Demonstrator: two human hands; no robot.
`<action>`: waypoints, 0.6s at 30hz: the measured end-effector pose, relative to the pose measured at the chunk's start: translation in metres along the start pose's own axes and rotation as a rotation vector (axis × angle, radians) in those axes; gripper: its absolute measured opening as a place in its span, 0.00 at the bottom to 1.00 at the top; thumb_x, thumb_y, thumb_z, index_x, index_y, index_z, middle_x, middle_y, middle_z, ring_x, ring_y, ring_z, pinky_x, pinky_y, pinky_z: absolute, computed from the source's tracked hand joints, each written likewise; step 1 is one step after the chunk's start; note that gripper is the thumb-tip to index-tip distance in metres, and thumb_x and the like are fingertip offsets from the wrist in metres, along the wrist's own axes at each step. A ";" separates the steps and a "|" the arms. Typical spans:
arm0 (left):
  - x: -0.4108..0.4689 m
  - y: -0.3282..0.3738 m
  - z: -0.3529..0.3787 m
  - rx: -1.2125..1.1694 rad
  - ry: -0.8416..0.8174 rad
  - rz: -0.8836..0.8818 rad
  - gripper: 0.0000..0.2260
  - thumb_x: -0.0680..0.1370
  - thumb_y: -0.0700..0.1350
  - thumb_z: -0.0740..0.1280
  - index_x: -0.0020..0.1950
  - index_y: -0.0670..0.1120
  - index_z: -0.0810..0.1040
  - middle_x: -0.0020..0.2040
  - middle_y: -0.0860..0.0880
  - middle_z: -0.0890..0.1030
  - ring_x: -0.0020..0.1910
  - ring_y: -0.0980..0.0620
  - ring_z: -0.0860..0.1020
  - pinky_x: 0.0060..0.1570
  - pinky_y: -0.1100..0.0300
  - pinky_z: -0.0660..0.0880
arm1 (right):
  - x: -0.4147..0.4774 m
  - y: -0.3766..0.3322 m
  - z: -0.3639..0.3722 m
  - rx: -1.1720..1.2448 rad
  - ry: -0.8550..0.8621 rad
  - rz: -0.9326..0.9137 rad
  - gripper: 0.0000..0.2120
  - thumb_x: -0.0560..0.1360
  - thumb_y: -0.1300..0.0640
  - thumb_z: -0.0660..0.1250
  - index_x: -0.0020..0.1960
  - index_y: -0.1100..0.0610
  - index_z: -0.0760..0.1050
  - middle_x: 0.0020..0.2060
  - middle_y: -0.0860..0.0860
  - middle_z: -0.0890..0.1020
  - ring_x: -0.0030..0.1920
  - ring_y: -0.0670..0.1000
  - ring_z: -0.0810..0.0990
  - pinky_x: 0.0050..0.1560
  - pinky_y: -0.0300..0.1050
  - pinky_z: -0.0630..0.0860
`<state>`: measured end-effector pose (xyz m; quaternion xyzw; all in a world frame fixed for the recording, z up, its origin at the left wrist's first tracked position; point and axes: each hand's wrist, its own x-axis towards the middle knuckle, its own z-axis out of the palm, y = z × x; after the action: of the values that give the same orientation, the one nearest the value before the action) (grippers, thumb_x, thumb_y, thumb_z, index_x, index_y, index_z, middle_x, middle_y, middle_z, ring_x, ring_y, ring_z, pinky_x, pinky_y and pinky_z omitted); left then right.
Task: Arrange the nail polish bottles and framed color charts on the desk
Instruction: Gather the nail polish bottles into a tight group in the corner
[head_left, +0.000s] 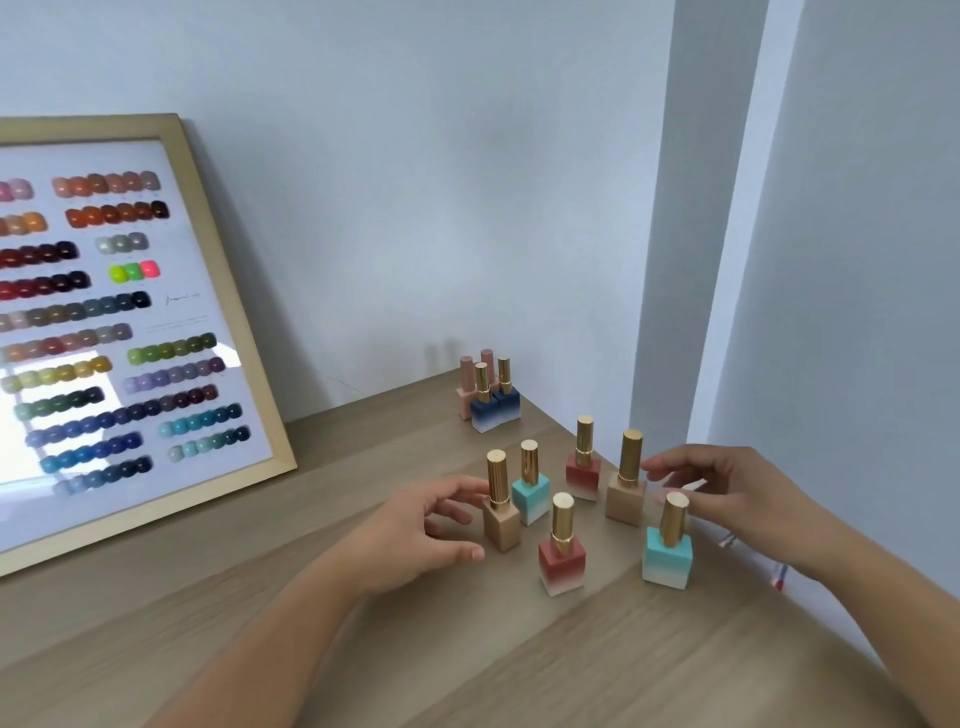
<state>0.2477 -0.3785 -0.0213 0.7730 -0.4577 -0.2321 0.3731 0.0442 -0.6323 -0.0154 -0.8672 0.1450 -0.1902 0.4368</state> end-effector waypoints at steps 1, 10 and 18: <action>0.001 0.000 0.002 0.013 0.011 0.007 0.23 0.70 0.45 0.74 0.52 0.71 0.71 0.53 0.64 0.77 0.51 0.69 0.74 0.46 0.72 0.73 | 0.000 0.001 0.004 -0.002 -0.010 0.017 0.12 0.67 0.57 0.74 0.44 0.39 0.82 0.40 0.42 0.84 0.42 0.42 0.82 0.45 0.37 0.76; 0.014 0.001 0.013 0.093 0.006 -0.055 0.24 0.71 0.48 0.73 0.65 0.58 0.72 0.46 0.58 0.77 0.46 0.55 0.75 0.47 0.61 0.73 | 0.009 0.008 0.029 -0.055 0.073 0.008 0.10 0.59 0.48 0.78 0.39 0.44 0.80 0.34 0.44 0.83 0.38 0.44 0.79 0.39 0.29 0.72; 0.020 -0.011 0.016 0.004 0.047 -0.010 0.12 0.69 0.49 0.74 0.49 0.63 0.79 0.30 0.60 0.74 0.32 0.61 0.68 0.33 0.69 0.67 | 0.010 0.014 0.034 -0.049 0.095 0.002 0.09 0.65 0.54 0.76 0.39 0.44 0.78 0.34 0.45 0.82 0.36 0.39 0.78 0.38 0.28 0.73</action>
<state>0.2515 -0.3983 -0.0396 0.7813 -0.4454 -0.2150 0.3808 0.0675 -0.6210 -0.0427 -0.8674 0.1711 -0.2271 0.4084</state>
